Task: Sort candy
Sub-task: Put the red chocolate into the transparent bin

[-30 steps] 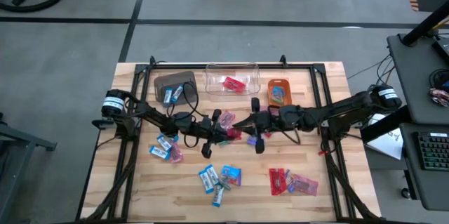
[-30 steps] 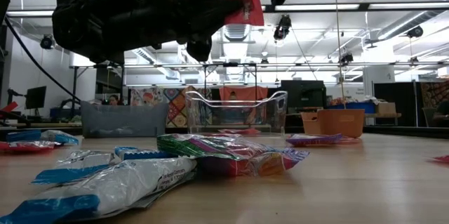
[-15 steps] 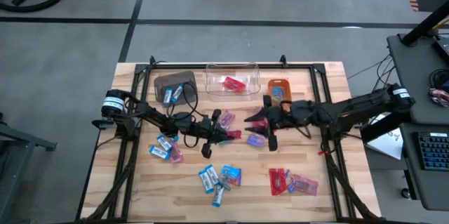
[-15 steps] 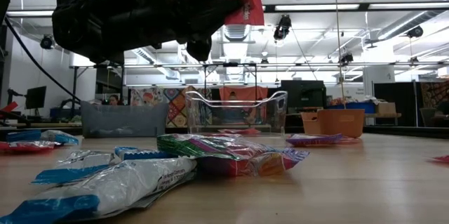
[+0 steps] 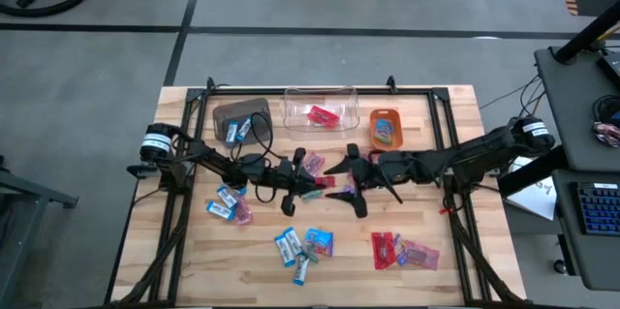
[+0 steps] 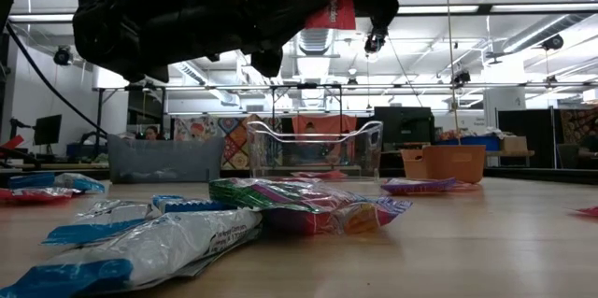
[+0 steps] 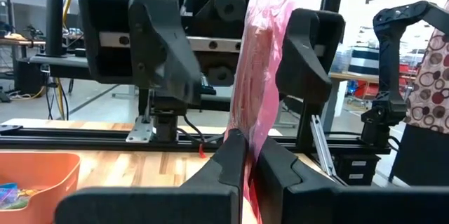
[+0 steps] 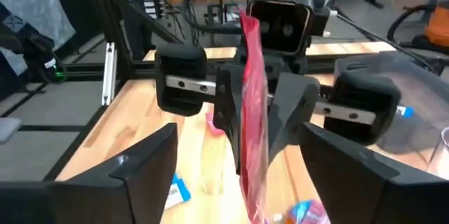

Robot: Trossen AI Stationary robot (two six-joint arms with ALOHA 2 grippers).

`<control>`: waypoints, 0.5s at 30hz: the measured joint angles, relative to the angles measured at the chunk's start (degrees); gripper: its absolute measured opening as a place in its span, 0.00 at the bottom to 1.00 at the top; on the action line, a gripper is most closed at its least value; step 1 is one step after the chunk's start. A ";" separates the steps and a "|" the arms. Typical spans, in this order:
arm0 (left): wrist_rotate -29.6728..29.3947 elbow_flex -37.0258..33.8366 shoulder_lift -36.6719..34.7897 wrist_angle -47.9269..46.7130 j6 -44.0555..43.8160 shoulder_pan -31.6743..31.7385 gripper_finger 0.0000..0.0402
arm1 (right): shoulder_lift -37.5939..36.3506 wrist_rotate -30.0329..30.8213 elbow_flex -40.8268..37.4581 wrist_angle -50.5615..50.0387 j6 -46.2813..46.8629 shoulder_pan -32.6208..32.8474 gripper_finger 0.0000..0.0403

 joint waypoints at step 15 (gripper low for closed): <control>-0.02 0.00 0.00 -0.13 -0.15 0.00 0.00 | 0.35 -2.55 0.00 1.91 -0.47 -1.38 0.06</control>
